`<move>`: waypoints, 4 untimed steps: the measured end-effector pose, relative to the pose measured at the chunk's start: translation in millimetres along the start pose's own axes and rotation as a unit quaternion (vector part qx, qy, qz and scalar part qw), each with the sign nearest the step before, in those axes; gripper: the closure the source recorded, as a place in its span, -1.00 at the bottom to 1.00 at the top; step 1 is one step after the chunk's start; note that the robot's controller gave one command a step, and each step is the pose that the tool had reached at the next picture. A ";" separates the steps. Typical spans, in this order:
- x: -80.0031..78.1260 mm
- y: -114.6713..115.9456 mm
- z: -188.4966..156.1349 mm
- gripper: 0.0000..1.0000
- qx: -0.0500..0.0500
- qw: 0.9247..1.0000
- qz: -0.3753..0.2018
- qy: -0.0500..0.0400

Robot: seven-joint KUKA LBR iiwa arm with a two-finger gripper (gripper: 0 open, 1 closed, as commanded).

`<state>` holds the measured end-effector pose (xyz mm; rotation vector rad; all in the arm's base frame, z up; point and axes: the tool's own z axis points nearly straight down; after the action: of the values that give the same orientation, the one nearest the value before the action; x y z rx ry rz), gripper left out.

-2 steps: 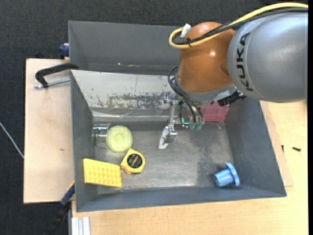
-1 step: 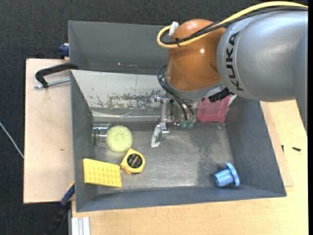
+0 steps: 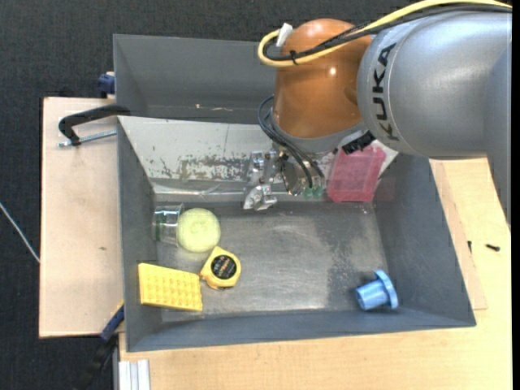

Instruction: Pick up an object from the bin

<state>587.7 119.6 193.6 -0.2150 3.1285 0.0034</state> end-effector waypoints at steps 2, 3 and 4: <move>11.6 18.1 12.7 1.00 0.001 0.998 -0.056 0.000; 5.4 2.5 0.1 1.00 -0.001 0.998 -0.059 0.001; -2.3 0.4 -10.9 1.00 0.001 1.000 -0.014 0.000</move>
Offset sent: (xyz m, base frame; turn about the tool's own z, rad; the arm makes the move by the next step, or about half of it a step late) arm -0.0279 0.0320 -0.0262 -0.2045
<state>589.8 120.3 204.5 -0.2596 3.1245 0.0009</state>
